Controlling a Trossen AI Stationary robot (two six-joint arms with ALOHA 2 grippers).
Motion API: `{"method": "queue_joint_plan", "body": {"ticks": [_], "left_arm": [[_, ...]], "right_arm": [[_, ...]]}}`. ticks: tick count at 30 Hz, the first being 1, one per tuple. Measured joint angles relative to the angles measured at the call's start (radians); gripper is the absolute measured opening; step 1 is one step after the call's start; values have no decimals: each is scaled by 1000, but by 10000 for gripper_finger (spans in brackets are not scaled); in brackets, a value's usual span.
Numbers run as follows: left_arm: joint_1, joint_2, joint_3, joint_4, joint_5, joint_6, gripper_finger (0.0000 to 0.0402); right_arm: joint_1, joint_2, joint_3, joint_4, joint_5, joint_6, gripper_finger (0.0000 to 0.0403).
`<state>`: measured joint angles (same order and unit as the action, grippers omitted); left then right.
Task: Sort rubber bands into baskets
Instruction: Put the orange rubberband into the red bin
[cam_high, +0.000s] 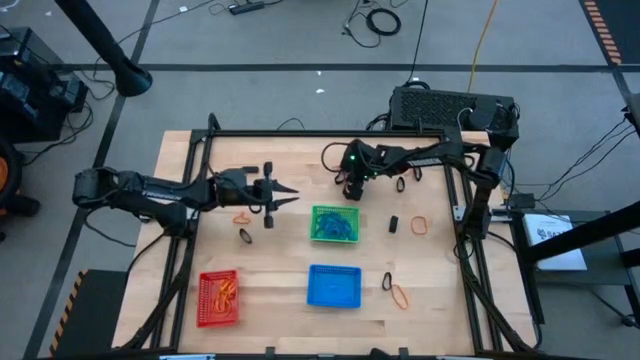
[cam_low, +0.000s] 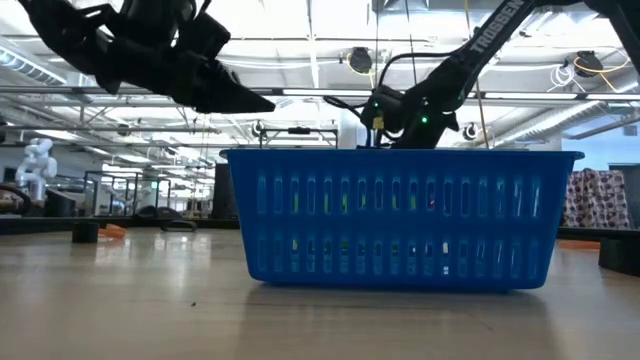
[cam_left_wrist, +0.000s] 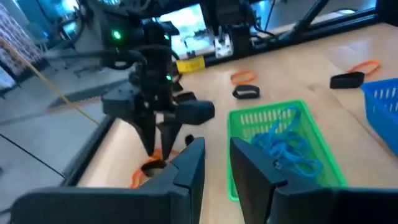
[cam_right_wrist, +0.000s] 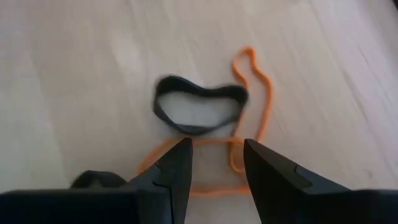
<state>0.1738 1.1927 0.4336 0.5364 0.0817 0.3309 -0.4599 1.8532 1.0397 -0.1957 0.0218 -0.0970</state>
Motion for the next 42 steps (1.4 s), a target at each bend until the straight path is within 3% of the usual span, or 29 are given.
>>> {"method": "queue_joint_plan", "body": {"ticks": [9, 15, 27, 36, 42], "left_arm": [[47, 75, -29, 198, 128, 53, 84], [56, 148, -29, 261, 161, 103, 84], [103, 164, -28, 200, 194, 93, 84], [101, 184, -28, 162, 207, 34, 84], [101, 251, -28, 219, 207, -8, 84]], "right_arm": [[-19, 109, 63, -75, -21, 59, 101], [-19, 103, 137, -150, 25, 56, 12], [-24, -134, 174, -219, 55, 29, 1], [6, -174, 175, -257, -202, 58, 0], [36, -170, 172, -272, -207, 63, 0]]}}
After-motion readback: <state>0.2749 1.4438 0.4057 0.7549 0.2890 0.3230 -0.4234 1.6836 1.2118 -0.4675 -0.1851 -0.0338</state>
